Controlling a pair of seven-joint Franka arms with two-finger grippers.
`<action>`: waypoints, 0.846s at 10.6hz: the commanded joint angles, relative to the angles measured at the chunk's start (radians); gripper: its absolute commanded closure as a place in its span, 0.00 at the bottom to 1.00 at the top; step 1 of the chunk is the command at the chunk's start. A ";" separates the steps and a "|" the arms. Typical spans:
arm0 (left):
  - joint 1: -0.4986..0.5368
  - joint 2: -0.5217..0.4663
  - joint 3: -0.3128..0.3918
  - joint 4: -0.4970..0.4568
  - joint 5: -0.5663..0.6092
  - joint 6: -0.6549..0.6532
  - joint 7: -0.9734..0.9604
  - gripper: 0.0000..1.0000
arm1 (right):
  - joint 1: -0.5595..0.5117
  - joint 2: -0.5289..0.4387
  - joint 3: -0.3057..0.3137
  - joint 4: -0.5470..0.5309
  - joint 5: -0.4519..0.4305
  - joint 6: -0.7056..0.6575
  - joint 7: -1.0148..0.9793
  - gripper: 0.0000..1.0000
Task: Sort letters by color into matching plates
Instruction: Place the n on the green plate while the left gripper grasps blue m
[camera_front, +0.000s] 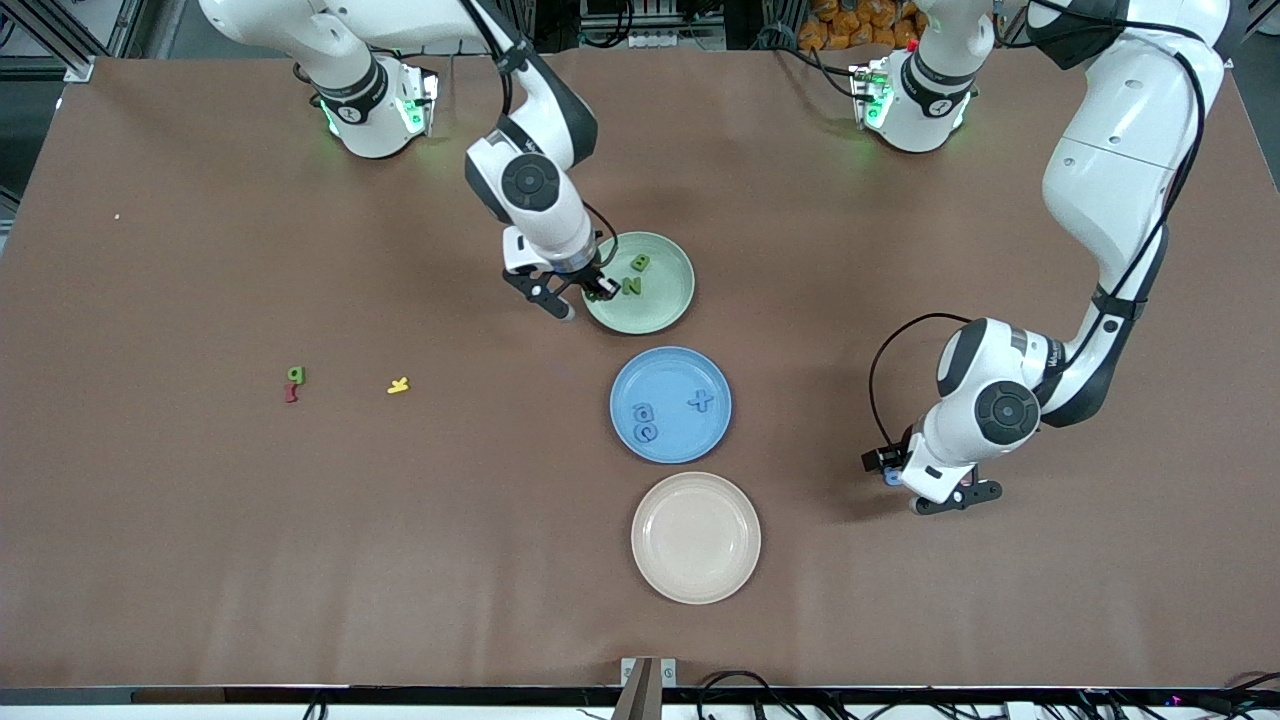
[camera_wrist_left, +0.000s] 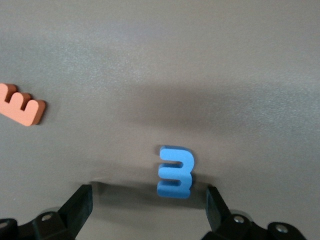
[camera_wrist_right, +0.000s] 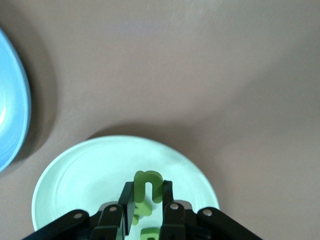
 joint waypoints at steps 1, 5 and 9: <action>-0.067 0.025 0.056 0.043 0.022 0.024 -0.016 0.00 | 0.061 0.071 -0.004 0.078 -0.008 0.000 0.079 1.00; -0.067 0.028 0.061 0.045 0.022 0.027 0.001 0.00 | 0.115 0.091 -0.004 0.079 -0.008 0.002 0.107 1.00; -0.062 0.025 0.061 0.045 0.022 0.027 -0.005 0.99 | 0.118 0.114 -0.004 0.085 -0.004 0.029 0.124 0.59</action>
